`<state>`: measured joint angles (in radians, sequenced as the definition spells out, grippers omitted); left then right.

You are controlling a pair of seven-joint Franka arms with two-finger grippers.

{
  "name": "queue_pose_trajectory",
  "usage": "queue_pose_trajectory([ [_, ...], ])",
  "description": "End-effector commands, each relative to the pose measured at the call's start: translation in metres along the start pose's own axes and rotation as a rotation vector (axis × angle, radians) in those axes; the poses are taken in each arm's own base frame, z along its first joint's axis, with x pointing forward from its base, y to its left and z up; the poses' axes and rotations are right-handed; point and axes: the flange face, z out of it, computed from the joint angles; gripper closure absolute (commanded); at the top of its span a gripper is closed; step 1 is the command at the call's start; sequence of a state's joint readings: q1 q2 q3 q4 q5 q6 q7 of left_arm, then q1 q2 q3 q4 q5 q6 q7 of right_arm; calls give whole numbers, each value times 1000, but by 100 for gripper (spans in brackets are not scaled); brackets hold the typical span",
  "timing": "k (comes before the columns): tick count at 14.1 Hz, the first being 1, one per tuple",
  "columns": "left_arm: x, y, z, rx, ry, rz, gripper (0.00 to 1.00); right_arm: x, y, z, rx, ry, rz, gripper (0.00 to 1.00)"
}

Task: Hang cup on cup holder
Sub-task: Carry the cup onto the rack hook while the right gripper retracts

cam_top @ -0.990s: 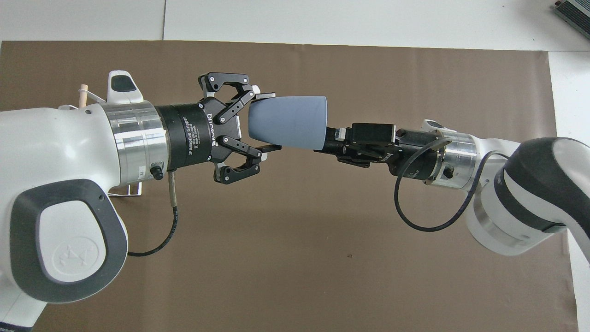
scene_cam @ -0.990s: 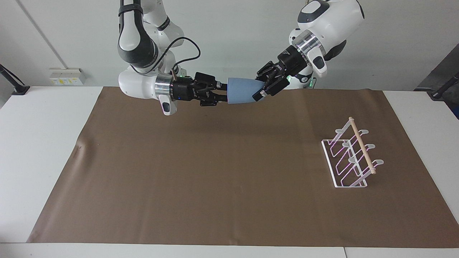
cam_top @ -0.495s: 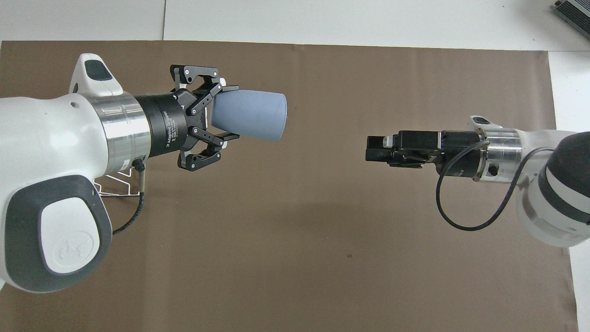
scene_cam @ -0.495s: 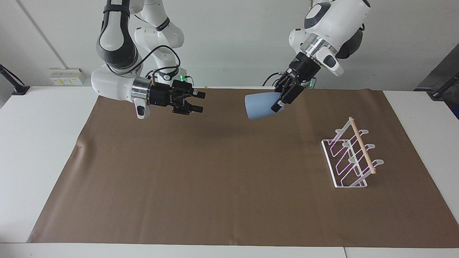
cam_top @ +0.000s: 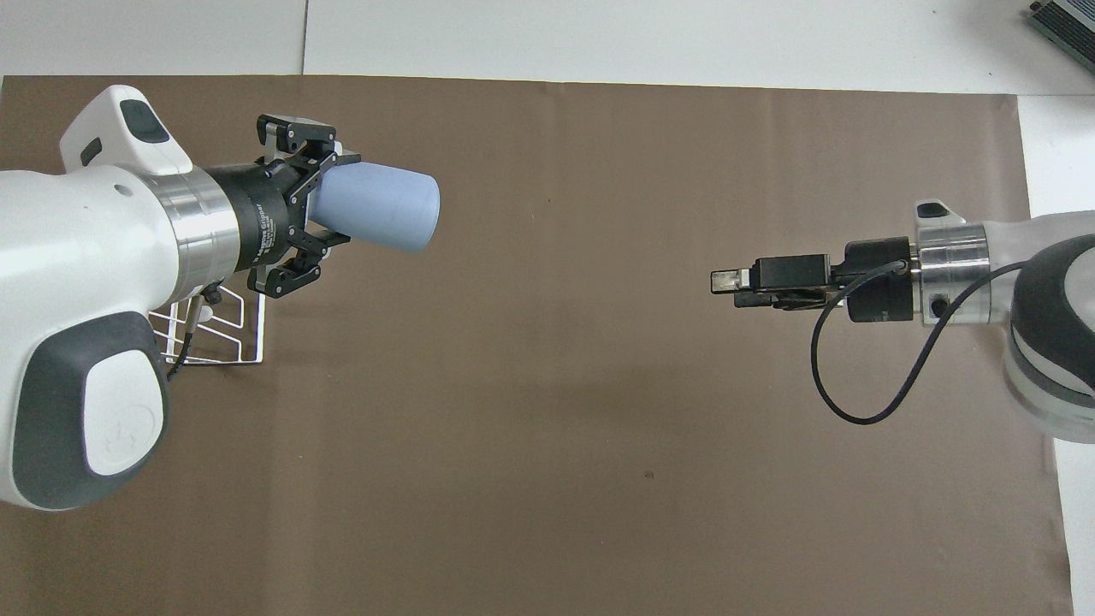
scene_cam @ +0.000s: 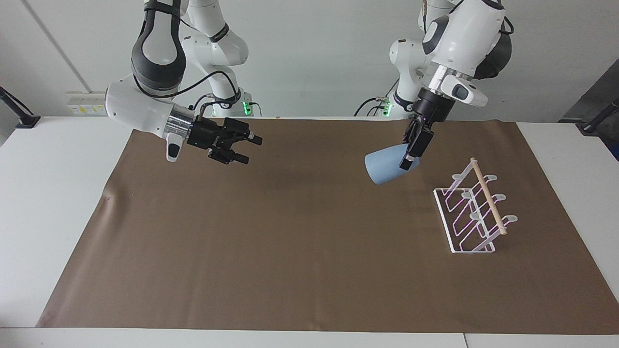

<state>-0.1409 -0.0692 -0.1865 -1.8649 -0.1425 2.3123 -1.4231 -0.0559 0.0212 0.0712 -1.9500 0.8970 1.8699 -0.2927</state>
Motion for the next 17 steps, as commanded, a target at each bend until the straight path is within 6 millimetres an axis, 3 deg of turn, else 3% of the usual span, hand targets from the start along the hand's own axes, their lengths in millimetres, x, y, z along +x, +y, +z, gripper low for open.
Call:
queue_pose_trajectory([
  [1,22,-18,-9,48,103,141,100,14,-23,-11,-212,13,-19,0],
  [7,76,-29,1,90,217,563,100,18,-28,-16,-685,17,-129,0],
  [10,102,-38,15,109,249,699,100,19,-34,-30,-768,46,-124,0],
  [12,108,-44,35,157,321,801,100,14,-39,-48,-784,65,-119,0],
  [13,122,-47,41,159,336,797,100,11,-45,-60,-810,66,-119,0],
  [17,148,-50,70,154,388,857,100,1,-73,-109,-829,52,-45,0],
])
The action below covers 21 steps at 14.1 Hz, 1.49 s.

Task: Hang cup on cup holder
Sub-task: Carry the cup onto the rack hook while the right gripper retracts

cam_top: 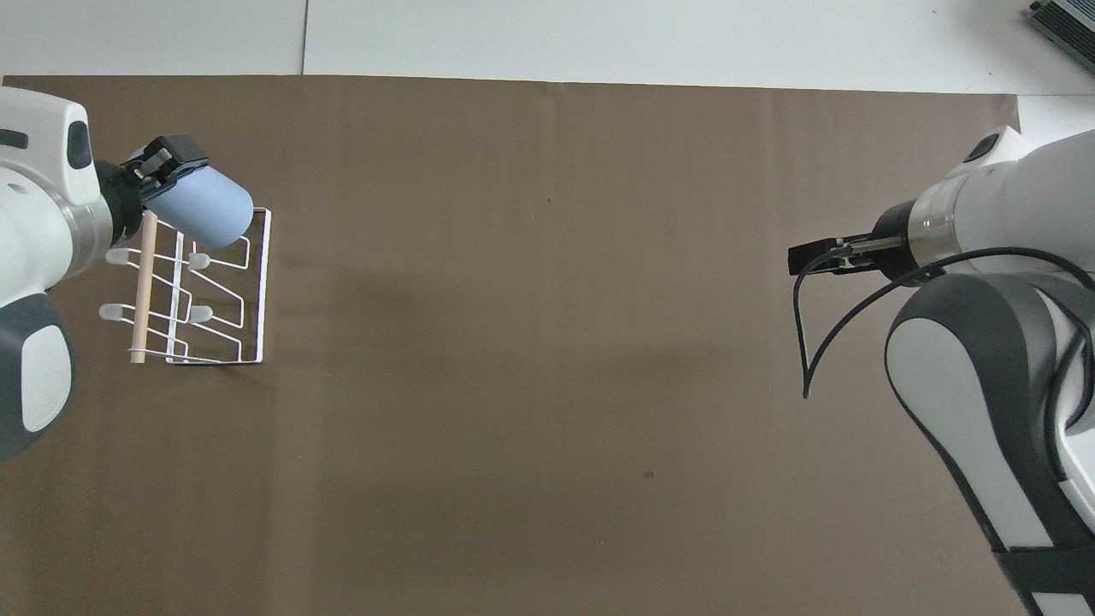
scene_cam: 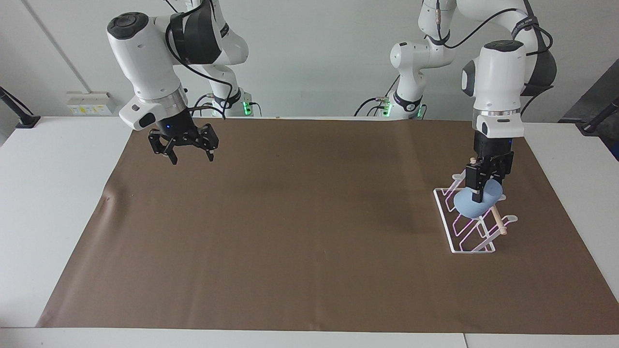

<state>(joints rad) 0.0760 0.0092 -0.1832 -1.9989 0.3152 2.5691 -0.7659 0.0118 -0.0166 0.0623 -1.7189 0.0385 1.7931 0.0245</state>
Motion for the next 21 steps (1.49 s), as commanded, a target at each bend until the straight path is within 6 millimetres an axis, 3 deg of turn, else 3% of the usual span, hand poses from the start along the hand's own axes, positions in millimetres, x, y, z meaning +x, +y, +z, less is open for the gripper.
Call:
queue_pose_trajectory([
  [1,2,-7,16,4,36,48,100,-4,18,-39,-28,-24,67,0],
  [4,0,-11,28,-7,38,47,100,-16,32,-60,-10,-67,149,0],
  [6,-5,-15,35,-22,43,46,100,-25,30,-73,-17,-76,212,0],
  [10,-14,-17,49,-21,24,46,100,-30,42,-72,-20,-79,228,0],
  [12,-20,-19,54,-21,16,48,100,-32,60,-76,-22,-73,255,0],
  [16,-23,-26,60,-13,5,45,100,-38,54,-69,-60,-84,242,0],
  [21,-31,-29,65,-5,-10,46,100,-34,61,-66,-70,-99,161,0],
])
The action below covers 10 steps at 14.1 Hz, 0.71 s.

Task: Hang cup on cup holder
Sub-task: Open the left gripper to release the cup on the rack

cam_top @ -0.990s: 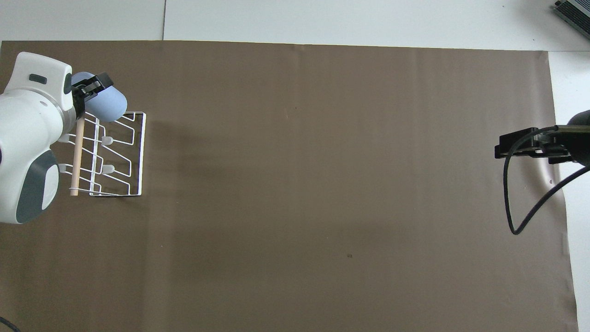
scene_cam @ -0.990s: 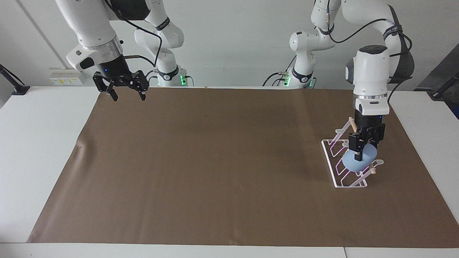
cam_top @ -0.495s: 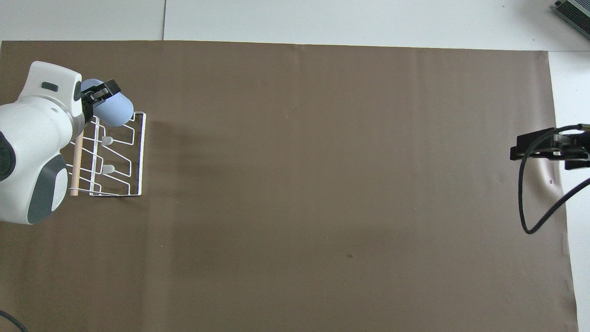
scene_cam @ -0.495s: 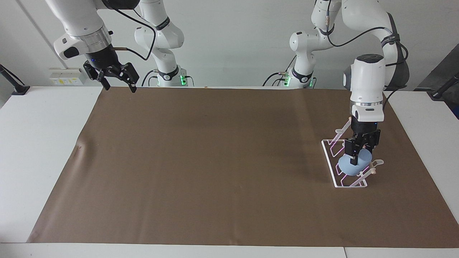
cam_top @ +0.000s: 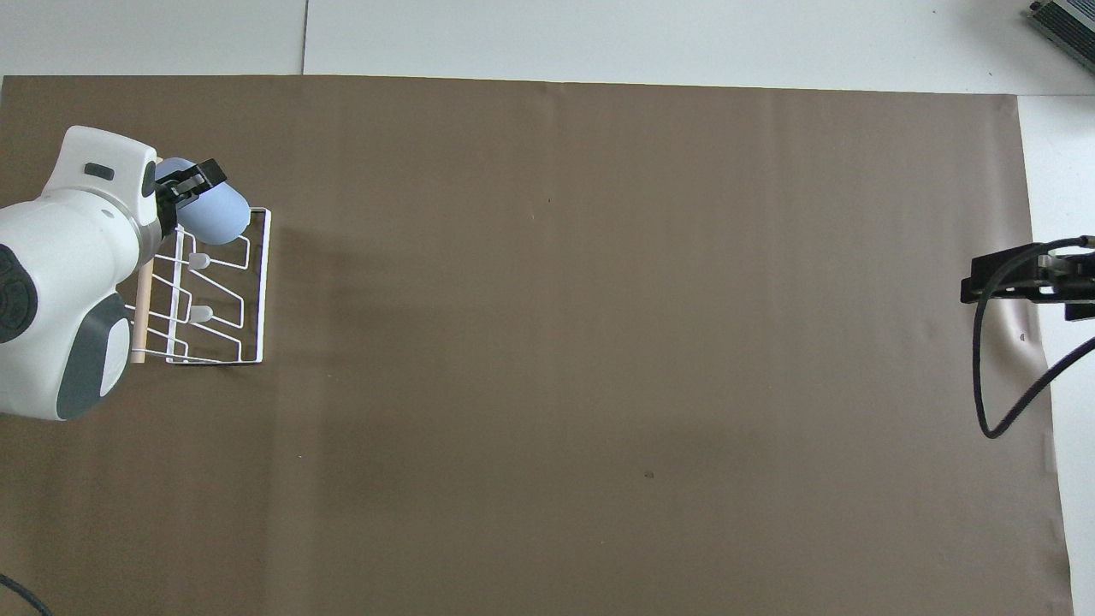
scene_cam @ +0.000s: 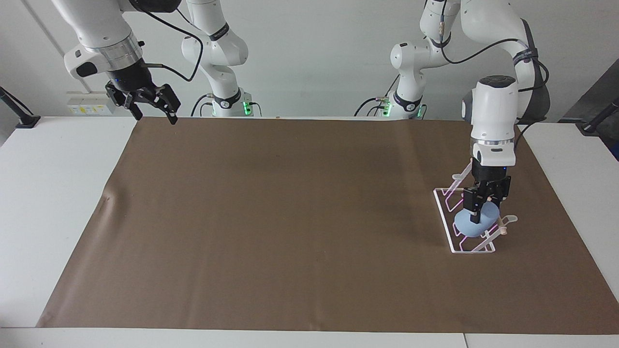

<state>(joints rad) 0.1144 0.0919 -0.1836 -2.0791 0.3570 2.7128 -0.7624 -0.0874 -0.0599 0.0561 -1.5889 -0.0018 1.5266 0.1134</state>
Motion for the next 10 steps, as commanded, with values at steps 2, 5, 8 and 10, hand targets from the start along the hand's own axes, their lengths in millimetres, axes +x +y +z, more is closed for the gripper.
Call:
queue_pose_trajectory([
  [2,-7,-7,3,1,9,23,100,-3,6,3,-31,-16,-27,0],
  [5,-5,-8,2,-8,20,21,83,-4,7,3,-18,-16,-24,0],
  [8,-2,-7,1,-11,26,21,58,-8,2,5,3,-29,-30,0],
  [10,-1,-6,0,-10,26,22,24,-10,-1,3,3,-26,-36,0],
])
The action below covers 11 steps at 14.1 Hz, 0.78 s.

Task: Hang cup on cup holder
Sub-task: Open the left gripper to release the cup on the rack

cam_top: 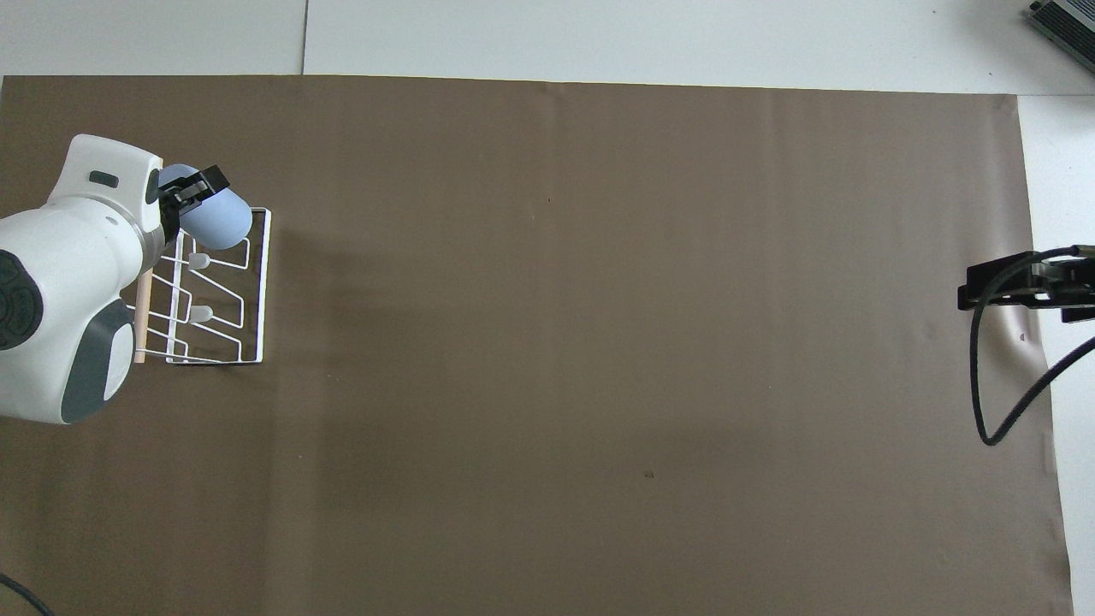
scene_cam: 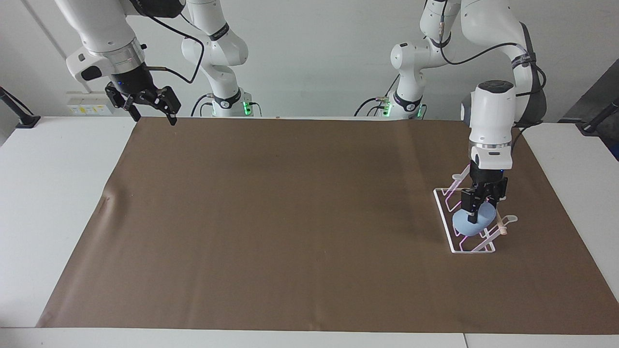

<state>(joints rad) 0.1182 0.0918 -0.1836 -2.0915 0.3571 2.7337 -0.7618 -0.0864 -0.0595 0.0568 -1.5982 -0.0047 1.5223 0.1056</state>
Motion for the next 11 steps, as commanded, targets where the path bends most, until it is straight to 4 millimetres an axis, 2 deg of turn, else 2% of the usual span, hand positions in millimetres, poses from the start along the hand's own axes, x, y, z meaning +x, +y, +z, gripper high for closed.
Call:
queue_pose_trajectory([
  [1,2,-4,-3,-1,21,22,3,-10,0,-2,8,-11,-25,0],
  [2,2,-4,-2,2,19,25,0,-11,3,-6,8,-3,-21,0],
  [7,5,-3,-7,11,20,32,0,-13,2,-10,7,6,-22,0],
  [11,15,8,-36,62,0,52,0,-14,3,-9,7,5,-20,0],
])
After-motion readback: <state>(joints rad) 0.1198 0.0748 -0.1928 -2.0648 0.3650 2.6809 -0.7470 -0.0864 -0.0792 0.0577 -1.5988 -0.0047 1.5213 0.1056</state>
